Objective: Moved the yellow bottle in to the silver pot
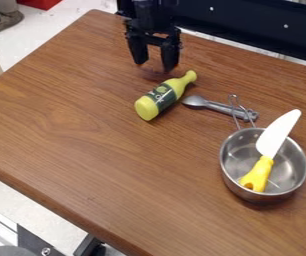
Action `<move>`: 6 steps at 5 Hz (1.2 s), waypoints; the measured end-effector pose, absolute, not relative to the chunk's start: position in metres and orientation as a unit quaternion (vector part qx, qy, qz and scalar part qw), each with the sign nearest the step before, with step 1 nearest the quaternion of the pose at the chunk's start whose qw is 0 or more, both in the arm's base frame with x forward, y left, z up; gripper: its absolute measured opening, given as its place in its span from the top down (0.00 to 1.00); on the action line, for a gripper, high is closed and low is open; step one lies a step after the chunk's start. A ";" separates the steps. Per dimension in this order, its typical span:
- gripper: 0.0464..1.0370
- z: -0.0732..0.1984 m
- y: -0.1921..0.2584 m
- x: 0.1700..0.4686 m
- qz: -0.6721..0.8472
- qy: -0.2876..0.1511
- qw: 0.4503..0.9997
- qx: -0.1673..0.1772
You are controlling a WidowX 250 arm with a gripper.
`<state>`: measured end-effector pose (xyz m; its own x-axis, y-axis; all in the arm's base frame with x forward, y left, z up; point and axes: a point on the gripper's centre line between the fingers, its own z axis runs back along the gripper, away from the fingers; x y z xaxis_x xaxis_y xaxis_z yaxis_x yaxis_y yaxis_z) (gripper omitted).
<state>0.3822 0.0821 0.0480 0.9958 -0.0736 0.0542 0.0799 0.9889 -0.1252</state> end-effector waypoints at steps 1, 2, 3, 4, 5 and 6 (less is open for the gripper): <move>0.04 0.069 0.079 0.377 -0.044 -0.030 0.995 -0.080; 0.04 0.070 0.073 0.364 -0.061 -0.011 0.994 -0.093; 0.04 0.074 0.061 0.349 -0.091 -0.005 0.992 -0.089; 0.04 0.062 0.051 0.332 -0.117 -0.004 0.989 -0.086; 0.04 0.059 0.046 0.327 -0.114 -0.015 0.991 -0.074; 0.04 0.056 0.046 0.327 -0.113 -0.026 0.991 -0.065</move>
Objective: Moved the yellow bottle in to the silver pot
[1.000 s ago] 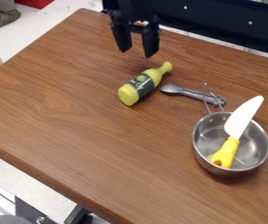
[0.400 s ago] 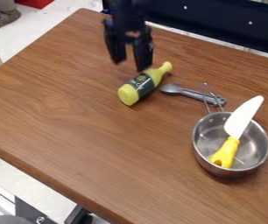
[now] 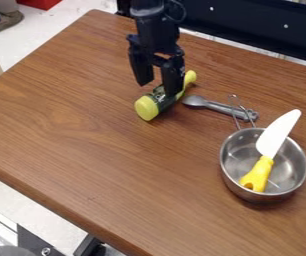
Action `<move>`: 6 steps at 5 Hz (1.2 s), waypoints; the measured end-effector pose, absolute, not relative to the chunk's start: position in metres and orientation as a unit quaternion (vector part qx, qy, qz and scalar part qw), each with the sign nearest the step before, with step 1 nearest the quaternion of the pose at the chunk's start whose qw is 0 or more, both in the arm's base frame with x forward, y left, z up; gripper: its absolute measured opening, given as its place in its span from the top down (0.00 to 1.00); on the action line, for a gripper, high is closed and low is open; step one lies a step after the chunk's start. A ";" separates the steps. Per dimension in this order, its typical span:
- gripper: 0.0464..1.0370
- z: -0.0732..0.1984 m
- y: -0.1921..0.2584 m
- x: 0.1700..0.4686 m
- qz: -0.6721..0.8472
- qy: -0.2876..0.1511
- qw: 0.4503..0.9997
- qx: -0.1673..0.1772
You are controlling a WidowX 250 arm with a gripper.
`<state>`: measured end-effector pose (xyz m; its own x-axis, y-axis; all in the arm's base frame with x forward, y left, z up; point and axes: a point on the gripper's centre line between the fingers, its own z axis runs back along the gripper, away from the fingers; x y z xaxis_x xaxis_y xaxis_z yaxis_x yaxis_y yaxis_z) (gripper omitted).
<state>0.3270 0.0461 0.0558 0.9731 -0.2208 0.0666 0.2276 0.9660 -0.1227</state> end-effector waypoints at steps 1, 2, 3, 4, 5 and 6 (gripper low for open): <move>0.04 0.054 0.048 0.330 -0.110 -0.038 0.992 -0.055; 0.04 0.053 0.052 0.332 -0.114 -0.043 0.991 -0.049; 0.04 0.045 0.054 0.333 -0.112 -0.037 0.992 -0.044; 0.04 0.043 0.054 0.336 -0.122 -0.046 0.991 -0.027; 0.04 0.032 0.051 0.329 -0.123 -0.043 0.991 -0.020; 0.04 0.028 0.048 0.329 -0.125 -0.048 0.991 -0.011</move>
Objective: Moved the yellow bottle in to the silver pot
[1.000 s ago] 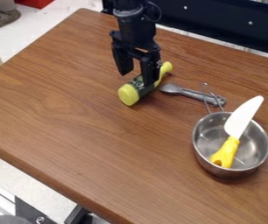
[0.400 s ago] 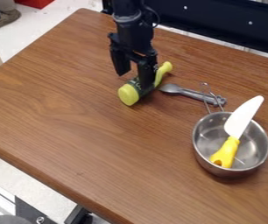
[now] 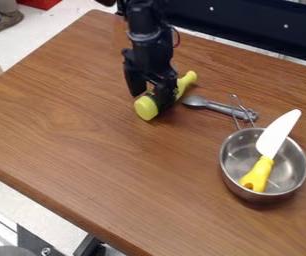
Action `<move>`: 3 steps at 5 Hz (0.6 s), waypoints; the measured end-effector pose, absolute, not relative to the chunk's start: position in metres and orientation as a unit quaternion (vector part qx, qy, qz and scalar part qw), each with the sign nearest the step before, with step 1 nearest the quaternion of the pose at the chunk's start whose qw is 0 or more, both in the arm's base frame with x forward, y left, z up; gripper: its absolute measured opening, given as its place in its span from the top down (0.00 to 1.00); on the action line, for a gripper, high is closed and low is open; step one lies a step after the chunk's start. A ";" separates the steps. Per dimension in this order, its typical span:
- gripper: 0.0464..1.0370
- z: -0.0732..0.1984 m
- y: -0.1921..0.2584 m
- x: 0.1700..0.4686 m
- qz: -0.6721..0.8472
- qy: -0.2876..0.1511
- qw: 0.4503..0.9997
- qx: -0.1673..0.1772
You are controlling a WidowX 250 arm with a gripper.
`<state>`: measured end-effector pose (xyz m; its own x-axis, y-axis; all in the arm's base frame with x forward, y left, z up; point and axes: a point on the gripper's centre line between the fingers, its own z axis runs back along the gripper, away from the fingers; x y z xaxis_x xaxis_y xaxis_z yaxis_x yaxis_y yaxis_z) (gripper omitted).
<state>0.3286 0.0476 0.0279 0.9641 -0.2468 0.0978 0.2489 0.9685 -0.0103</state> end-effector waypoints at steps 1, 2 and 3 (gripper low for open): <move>0.07 0.016 0.044 0.326 -0.134 -0.044 0.990 0.000; 0.33 0.016 0.043 0.326 -0.158 -0.048 0.986 -0.010; 0.40 0.017 0.050 0.322 -0.162 -0.039 0.986 -0.018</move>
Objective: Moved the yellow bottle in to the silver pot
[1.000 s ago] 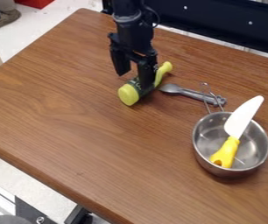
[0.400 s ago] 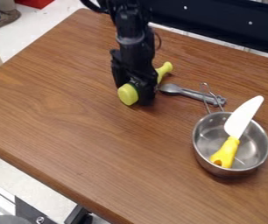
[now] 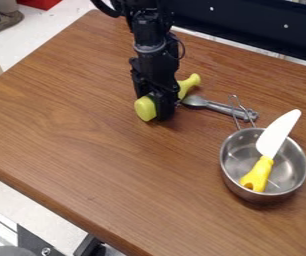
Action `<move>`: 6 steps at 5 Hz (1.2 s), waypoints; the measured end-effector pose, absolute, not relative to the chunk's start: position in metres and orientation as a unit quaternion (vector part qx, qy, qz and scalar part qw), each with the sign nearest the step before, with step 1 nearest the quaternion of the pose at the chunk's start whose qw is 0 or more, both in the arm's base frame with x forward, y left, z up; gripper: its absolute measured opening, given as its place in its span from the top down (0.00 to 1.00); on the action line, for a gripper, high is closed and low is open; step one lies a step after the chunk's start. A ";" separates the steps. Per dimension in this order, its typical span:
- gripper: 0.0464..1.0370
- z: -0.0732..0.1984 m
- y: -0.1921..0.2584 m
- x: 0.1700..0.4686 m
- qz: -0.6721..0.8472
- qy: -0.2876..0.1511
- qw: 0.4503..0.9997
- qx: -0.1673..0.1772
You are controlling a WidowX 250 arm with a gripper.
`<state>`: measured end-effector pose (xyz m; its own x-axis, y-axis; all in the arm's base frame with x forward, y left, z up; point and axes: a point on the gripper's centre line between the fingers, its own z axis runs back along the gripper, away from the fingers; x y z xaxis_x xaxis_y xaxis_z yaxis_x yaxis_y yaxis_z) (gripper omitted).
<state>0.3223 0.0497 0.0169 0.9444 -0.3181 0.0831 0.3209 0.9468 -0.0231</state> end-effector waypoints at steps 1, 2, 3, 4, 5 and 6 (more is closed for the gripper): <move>0.40 0.021 0.055 0.327 -0.162 -0.045 0.986 -0.016; 0.41 0.027 0.060 0.331 -0.176 -0.048 0.983 -0.010; 0.41 0.037 0.067 0.331 -0.196 -0.068 0.978 -0.008; 0.40 0.062 0.069 0.329 -0.215 -0.091 0.972 -0.013; 0.40 0.080 0.057 0.321 -0.267 -0.082 0.960 -0.010; 0.40 0.088 0.034 0.316 -0.329 -0.069 0.942 -0.017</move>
<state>0.3159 0.0338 0.0885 0.7740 -0.6175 0.1401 0.6221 0.7828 0.0135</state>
